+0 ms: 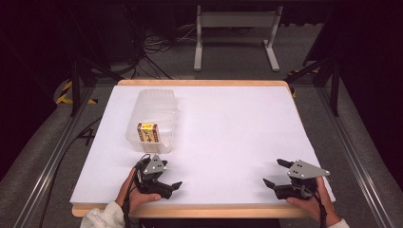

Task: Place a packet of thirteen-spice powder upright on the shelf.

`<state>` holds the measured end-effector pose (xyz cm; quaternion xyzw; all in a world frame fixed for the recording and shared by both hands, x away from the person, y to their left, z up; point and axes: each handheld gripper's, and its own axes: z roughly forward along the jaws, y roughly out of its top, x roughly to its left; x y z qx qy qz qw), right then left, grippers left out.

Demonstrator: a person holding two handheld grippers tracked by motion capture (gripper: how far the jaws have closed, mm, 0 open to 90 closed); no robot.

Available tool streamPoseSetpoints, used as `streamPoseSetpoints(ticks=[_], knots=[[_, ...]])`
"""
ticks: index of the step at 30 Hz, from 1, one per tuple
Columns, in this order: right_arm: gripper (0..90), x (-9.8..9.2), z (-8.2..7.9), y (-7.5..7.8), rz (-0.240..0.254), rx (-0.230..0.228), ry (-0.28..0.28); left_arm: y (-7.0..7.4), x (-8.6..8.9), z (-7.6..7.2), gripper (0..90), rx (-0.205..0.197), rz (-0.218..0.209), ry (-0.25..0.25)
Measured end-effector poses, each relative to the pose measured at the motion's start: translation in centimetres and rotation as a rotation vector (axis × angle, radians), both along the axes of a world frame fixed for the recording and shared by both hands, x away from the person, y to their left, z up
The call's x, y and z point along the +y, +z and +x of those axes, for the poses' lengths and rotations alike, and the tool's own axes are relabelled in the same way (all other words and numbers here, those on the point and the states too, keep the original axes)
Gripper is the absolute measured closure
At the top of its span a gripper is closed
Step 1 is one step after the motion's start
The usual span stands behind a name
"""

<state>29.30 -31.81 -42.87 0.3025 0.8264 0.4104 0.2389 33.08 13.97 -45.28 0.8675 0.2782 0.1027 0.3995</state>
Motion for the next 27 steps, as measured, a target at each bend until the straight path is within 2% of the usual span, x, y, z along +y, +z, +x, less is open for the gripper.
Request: streamPoseSetpoints(ticks=[10,22,27], knots=[[16.7,-0.31,0.18,-0.02,0.012,0.001,-0.005,-0.06,-0.18,0.19,9.0,0.002,0.019,-0.004],[16.7,-0.34,0.12,-0.03,0.01,0.0,-0.007,0.0,-0.13,0.47,9.1,-0.001,0.016,-0.017],[16.7,-0.5,0.15,0.04,0.014,-0.003,-0.008,-0.16,-0.23,0.59,9.1,0.013,0.022,-0.013]])
